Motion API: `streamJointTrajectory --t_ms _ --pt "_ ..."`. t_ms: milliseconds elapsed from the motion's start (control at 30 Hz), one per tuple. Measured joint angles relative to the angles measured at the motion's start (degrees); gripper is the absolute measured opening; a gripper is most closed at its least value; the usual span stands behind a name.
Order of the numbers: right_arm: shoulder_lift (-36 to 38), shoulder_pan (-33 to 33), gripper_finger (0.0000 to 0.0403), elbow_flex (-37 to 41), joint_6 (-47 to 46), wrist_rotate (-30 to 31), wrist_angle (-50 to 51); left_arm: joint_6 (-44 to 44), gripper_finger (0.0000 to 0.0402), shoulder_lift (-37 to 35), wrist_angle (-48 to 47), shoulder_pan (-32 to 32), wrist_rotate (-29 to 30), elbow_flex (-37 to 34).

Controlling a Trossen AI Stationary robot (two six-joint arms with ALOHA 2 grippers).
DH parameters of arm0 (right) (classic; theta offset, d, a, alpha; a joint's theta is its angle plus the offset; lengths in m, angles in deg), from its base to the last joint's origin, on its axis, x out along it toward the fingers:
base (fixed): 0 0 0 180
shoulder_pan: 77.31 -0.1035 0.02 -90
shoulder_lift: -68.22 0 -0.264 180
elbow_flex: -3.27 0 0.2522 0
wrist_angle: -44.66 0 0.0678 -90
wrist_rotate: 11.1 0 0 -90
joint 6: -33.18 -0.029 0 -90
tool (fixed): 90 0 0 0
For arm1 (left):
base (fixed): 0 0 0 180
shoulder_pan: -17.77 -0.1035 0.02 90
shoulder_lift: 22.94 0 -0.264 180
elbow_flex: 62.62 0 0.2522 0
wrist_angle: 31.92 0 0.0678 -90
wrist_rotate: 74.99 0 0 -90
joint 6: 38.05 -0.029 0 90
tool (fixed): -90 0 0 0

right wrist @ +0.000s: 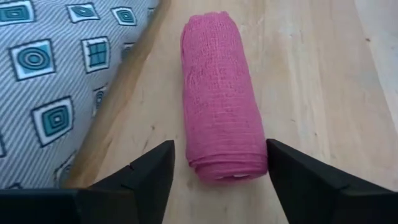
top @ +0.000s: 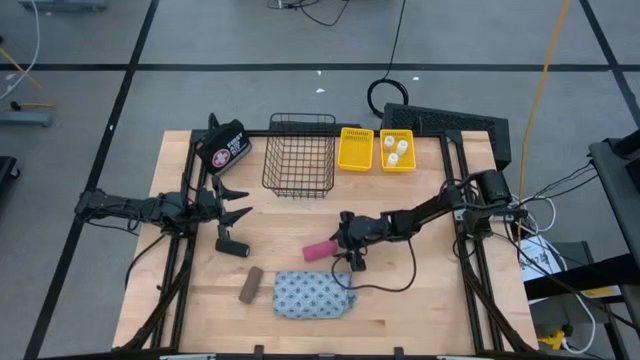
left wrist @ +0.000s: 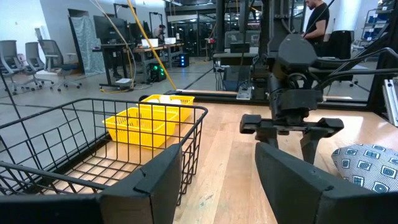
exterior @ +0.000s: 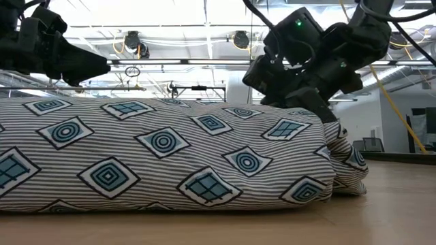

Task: Pick & Place Medicine items
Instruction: Put the pink bandage into the left yellow basket

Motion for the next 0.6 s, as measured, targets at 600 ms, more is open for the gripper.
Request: streamJointTrajectory --t_ms 600 --pt "0.0 0.4 0.0126 0.0 -6.7 0.2 -0.3 0.0 0.0214 0.0 0.0 0.0 0.0 0.0"
